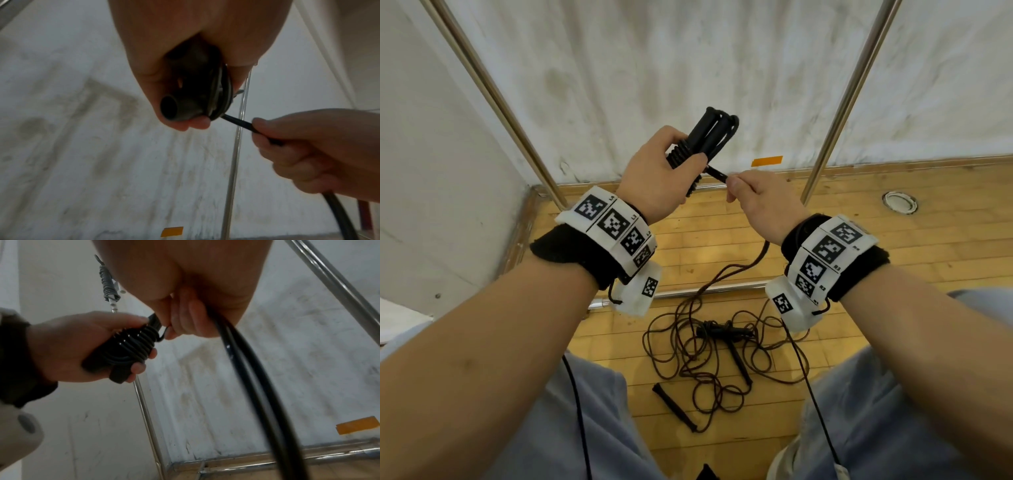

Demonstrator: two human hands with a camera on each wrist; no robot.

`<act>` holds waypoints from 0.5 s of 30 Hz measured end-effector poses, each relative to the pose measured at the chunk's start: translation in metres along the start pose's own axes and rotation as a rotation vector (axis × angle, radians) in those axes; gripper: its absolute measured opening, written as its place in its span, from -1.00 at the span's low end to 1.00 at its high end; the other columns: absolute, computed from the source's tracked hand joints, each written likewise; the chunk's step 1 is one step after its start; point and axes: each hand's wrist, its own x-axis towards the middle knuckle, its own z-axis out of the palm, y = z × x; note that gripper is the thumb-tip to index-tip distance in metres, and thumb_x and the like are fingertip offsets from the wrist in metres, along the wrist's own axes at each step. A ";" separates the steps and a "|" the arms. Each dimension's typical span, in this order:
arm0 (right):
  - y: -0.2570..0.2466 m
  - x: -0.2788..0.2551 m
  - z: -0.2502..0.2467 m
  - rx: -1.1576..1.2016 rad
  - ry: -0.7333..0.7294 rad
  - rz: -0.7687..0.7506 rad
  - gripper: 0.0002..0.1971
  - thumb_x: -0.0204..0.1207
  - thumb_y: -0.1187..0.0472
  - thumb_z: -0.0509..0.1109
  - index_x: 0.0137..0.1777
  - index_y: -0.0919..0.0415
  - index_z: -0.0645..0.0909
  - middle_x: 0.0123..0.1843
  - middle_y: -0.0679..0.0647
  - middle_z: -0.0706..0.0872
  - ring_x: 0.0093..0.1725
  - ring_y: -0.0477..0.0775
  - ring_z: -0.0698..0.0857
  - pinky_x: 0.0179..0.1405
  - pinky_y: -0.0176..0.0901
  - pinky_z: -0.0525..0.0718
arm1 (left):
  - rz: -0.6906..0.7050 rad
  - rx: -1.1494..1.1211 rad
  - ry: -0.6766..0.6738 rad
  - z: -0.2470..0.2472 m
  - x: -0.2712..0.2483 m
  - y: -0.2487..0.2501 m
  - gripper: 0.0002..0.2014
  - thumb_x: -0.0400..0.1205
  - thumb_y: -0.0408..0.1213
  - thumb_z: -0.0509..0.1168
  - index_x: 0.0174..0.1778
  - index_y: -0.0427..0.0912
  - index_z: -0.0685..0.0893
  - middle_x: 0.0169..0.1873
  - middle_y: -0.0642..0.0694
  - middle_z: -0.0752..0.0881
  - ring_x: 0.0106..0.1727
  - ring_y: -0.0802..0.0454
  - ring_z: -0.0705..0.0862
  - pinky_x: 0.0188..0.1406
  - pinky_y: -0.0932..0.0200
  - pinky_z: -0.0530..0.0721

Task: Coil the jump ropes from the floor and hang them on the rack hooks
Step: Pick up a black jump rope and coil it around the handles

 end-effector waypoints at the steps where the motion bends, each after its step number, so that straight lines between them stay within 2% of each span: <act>1: 0.001 0.000 -0.002 -0.027 0.004 0.004 -0.65 0.70 0.04 0.09 -0.29 0.07 0.53 -0.46 -0.08 0.43 -0.45 -0.07 0.42 -0.50 -0.47 0.36 | 0.011 0.056 0.016 -0.001 0.002 -0.004 -0.87 0.55 -0.07 0.33 -0.03 0.08 0.55 -0.40 0.02 0.74 -0.45 -0.02 0.72 -0.43 0.03 0.75; 3: 0.001 -0.001 -0.004 -0.059 -0.003 0.012 -0.63 0.69 0.02 0.10 -0.32 0.08 0.51 -0.49 -0.10 0.42 -0.47 -0.11 0.41 -0.53 -0.52 0.35 | 0.052 0.192 0.030 -0.004 0.006 -0.014 -0.81 0.55 0.00 0.32 0.02 0.09 0.53 -0.34 0.04 0.73 -0.38 0.01 0.72 -0.37 0.05 0.71; 5: -0.003 -0.001 -0.003 -0.118 -0.020 -0.006 -0.62 0.69 0.01 0.10 -0.33 0.11 0.52 -0.48 -0.10 0.44 -0.47 -0.14 0.42 -0.52 -0.51 0.35 | 0.098 0.350 0.004 -0.003 0.008 -0.023 -0.79 0.56 0.04 0.29 0.04 0.11 0.47 -0.33 0.07 0.69 -0.37 0.07 0.67 -0.45 0.14 0.56; 7: -0.009 -0.002 0.001 -0.194 -0.051 -0.040 -0.59 0.70 0.02 0.07 -0.29 0.19 0.57 -0.46 -0.07 0.48 -0.42 -0.09 0.47 -0.47 -0.42 0.32 | 0.117 0.478 -0.009 0.001 0.009 -0.031 -0.78 0.59 0.04 0.26 0.08 0.10 0.44 -0.35 0.10 0.63 -0.40 0.12 0.62 -0.52 0.20 0.43; 9: -0.015 -0.002 0.005 -0.240 -0.086 -0.053 -0.55 0.70 0.02 0.04 -0.23 0.25 0.62 -0.40 0.01 0.56 -0.33 0.02 0.56 -0.35 -0.21 0.40 | 0.122 0.559 -0.004 0.007 0.008 -0.037 -0.74 0.61 0.04 0.24 0.14 0.05 0.43 -0.37 0.12 0.58 -0.41 0.12 0.60 -0.53 0.21 0.41; 11: -0.019 -0.002 0.006 -0.299 -0.122 -0.062 -0.54 0.70 0.03 0.03 -0.17 0.28 0.65 -0.25 0.11 0.68 -0.22 0.10 0.64 -0.20 -0.05 0.50 | 0.117 0.604 -0.013 0.013 0.008 -0.040 -0.73 0.62 0.04 0.23 0.15 0.04 0.41 -0.38 0.14 0.54 -0.42 0.16 0.56 -0.54 0.22 0.36; 13: -0.019 -0.003 0.005 -0.316 -0.154 -0.060 -0.55 0.71 0.05 0.03 -0.12 0.31 0.66 -0.18 0.18 0.71 -0.19 0.13 0.65 -0.13 0.00 0.59 | 0.125 0.649 -0.027 0.017 0.009 -0.043 -0.76 0.63 0.04 0.23 0.10 0.05 0.37 -0.40 0.16 0.50 -0.44 0.22 0.50 -0.56 0.24 0.28; 15: -0.018 -0.003 0.001 -0.291 -0.179 -0.036 -0.55 0.71 0.06 0.05 -0.12 0.34 0.66 -0.30 0.14 0.66 -0.31 0.07 0.61 -0.26 -0.06 0.56 | 0.123 0.675 -0.039 0.016 0.011 -0.045 -0.76 0.64 0.02 0.23 0.04 0.08 0.31 -0.39 0.18 0.48 -0.44 0.23 0.49 -0.57 0.24 0.27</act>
